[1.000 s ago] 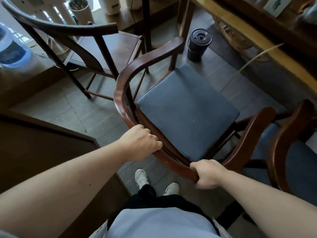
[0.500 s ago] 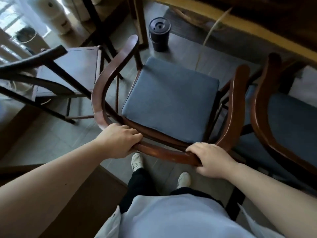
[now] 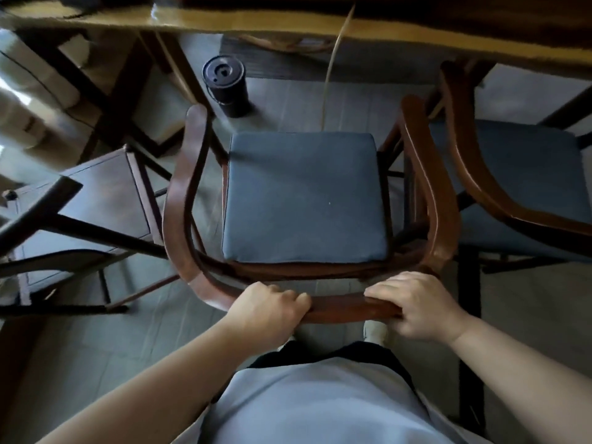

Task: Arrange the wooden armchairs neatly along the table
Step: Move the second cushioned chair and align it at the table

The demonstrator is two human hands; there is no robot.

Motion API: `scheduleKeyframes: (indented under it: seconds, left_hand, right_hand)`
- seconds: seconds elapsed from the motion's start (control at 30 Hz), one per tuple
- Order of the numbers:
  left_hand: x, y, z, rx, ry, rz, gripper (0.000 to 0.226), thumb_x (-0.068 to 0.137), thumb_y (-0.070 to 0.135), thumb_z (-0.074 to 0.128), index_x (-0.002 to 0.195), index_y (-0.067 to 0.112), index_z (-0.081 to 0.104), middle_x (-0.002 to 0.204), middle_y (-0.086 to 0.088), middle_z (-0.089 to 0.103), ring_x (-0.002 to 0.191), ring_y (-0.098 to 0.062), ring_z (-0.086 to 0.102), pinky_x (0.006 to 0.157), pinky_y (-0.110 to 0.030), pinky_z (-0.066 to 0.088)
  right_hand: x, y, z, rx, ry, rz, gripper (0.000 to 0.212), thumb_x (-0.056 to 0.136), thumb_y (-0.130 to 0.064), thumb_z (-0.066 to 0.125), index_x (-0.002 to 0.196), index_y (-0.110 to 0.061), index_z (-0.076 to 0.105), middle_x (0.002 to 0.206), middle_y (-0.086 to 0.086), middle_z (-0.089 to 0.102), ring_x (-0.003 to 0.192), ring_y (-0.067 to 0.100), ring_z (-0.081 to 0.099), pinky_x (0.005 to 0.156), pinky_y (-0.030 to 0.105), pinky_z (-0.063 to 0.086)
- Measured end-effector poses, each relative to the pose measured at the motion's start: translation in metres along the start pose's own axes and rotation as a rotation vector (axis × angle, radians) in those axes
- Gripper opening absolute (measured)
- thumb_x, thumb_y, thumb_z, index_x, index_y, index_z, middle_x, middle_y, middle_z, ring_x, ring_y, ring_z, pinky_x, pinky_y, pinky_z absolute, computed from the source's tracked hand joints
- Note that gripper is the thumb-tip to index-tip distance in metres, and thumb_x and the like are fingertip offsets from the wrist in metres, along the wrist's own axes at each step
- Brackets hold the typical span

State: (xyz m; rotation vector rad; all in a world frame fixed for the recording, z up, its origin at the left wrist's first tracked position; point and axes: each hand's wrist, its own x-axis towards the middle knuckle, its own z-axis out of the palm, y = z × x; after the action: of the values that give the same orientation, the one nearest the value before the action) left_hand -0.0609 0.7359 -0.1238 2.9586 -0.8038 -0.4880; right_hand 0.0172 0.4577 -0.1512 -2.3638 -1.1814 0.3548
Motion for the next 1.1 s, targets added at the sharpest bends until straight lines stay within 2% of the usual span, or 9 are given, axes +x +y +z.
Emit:
scheduleKeyframes:
  seconds: [0.1,0.2,0.33,0.63,0.77,0.9,1.0,1.1]
  left_hand:
    - [-0.002,-0.018,0.001,0.000,0.063,0.019,0.024,0.072,0.026,0.074,0.073,0.016,0.052,0.055,0.000,0.060,0.047,-0.028,0.059,0.037,-0.028,0.041]
    - [-0.007,-0.048,-0.006,-0.003,0.104,0.027,0.024,0.074,0.031,0.073,0.072,0.015,0.055,0.055,0.001,0.061,0.047,-0.027,0.060,0.039,-0.027,0.041]
    - [-0.009,-0.077,-0.014,0.017,0.119,0.056,0.025,0.074,0.034,0.074,0.072,0.015,0.058,0.056,0.000,0.063,0.049,-0.027,0.061,0.040,-0.028,0.045]
    - [-0.009,-0.091,-0.014,0.028,0.138,0.066,0.026,0.071,0.034,0.074,0.071,0.015,0.057,0.053,0.001,0.060,0.044,-0.027,0.058,0.037,-0.027,0.046]
    - [-0.011,-0.089,-0.012,0.024,0.111,0.021,0.024,0.074,0.037,0.070,0.072,0.017,0.056,0.057,0.002,0.062,0.047,-0.028,0.060,0.039,-0.029,0.048]
    - [-0.003,-0.084,-0.008,-0.008,0.110,-0.001,0.029,0.068,0.035,0.075,0.069,0.018,0.052,0.052,0.002,0.057,0.042,-0.026,0.056,0.034,-0.025,0.043]
    - [0.018,-0.074,-0.008,0.008,0.148,0.003,0.028,0.068,0.033,0.074,0.068,0.018,0.051,0.051,0.001,0.057,0.040,-0.026,0.055,0.035,-0.024,0.033]
    - [0.037,-0.066,-0.011,0.006,0.134,0.007,0.027,0.070,0.033,0.073,0.069,0.018,0.051,0.052,0.001,0.059,0.042,-0.027,0.057,0.036,-0.025,0.035]
  right_hand:
    - [0.012,-0.008,0.006,-0.022,0.007,0.022,0.033,0.064,-0.022,0.078,0.097,-0.020,0.074,0.095,-0.005,0.076,0.083,0.020,0.071,0.071,0.035,0.057]
    - [0.033,-0.021,0.013,-0.024,0.015,0.059,0.038,0.060,-0.019,0.086,0.095,-0.020,0.073,0.093,-0.005,0.076,0.081,0.023,0.071,0.069,0.038,0.057]
    - [0.055,-0.033,0.018,-0.027,0.040,0.073,0.033,0.068,-0.027,0.082,0.098,-0.019,0.072,0.094,-0.003,0.076,0.081,0.027,0.071,0.069,0.042,0.057]
    - [0.068,-0.034,0.018,-0.070,0.009,0.011,0.036,0.068,-0.031,0.083,0.100,-0.020,0.071,0.096,-0.006,0.075,0.084,0.020,0.071,0.066,0.034,0.057]
    - [0.069,-0.030,0.013,-0.093,-0.030,-0.027,0.040,0.069,-0.031,0.083,0.104,-0.017,0.071,0.100,-0.003,0.075,0.086,0.019,0.071,0.066,0.034,0.058]
    - [0.067,-0.018,0.004,-0.153,-0.128,-0.073,0.036,0.076,-0.031,0.069,0.108,-0.015,0.067,0.098,0.001,0.075,0.083,0.023,0.071,0.064,0.039,0.058]
    - [0.067,0.003,-0.010,-0.171,-0.147,-0.049,0.039,0.068,-0.023,0.074,0.105,-0.014,0.068,0.096,0.002,0.075,0.083,0.023,0.071,0.065,0.038,0.059]
    - [0.066,0.019,-0.024,-0.185,-0.156,-0.008,0.037,0.068,-0.021,0.073,0.104,-0.015,0.068,0.096,0.002,0.075,0.085,0.024,0.071,0.067,0.040,0.058]
